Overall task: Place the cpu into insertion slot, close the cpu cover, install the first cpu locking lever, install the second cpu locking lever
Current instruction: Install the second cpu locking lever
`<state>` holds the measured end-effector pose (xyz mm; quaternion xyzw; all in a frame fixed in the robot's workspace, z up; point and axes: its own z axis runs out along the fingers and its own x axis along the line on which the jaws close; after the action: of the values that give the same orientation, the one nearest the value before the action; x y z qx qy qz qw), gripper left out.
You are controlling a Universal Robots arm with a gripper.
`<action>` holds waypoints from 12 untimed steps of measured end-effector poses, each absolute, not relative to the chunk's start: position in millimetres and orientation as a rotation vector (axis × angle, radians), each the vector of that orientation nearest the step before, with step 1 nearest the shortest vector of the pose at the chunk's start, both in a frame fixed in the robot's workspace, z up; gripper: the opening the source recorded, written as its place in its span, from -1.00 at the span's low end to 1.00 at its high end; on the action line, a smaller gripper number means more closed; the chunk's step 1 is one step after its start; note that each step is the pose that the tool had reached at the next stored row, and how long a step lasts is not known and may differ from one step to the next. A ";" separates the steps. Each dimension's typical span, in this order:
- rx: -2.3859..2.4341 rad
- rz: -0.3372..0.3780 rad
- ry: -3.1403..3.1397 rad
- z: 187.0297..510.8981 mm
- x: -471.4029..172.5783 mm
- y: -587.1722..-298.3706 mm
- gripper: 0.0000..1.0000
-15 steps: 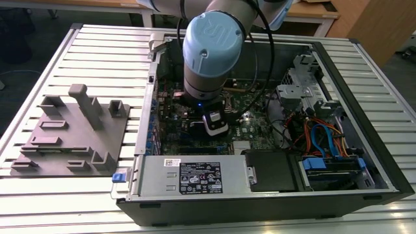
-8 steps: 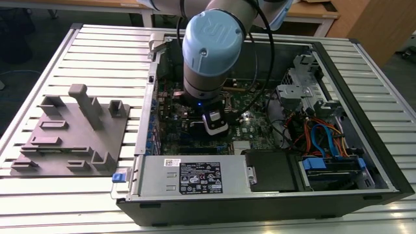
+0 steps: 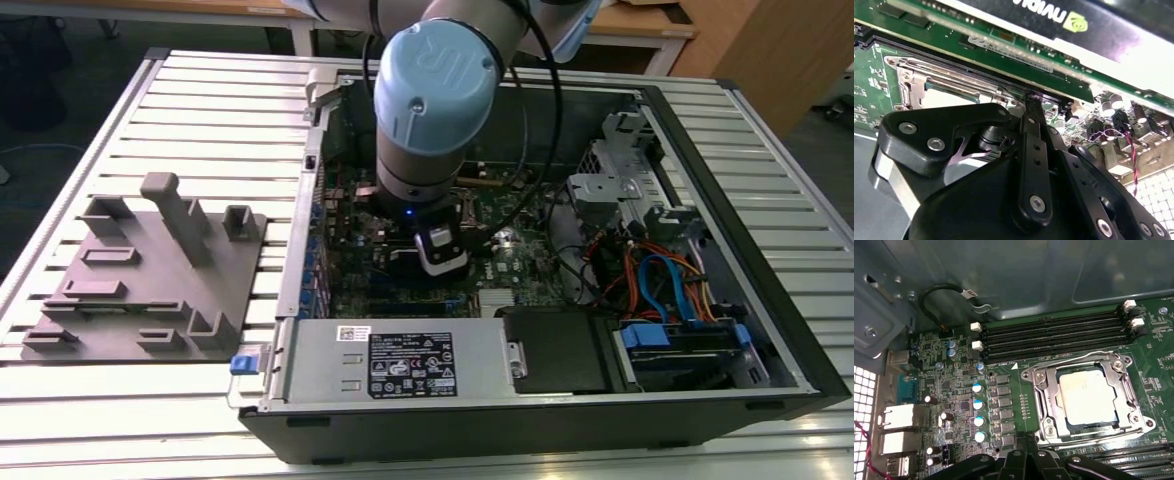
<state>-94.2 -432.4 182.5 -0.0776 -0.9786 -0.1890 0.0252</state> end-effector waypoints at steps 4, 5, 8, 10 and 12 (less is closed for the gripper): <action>-0.240 -0.584 -3.026 181.6 -94.5 -432.4 -0.80; -0.240 -0.584 -3.026 181.6 -94.5 -432.4 -0.80; -0.240 -0.584 -3.026 181.4 -94.6 -432.1 -0.80; -0.240 -0.583 -3.027 181.3 -94.7 -431.9 -0.80; -0.240 -0.580 -3.027 181.2 -94.9 -431.7 -0.80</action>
<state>-94.9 -431.7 181.2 -0.0777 -0.9789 -0.1876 0.0250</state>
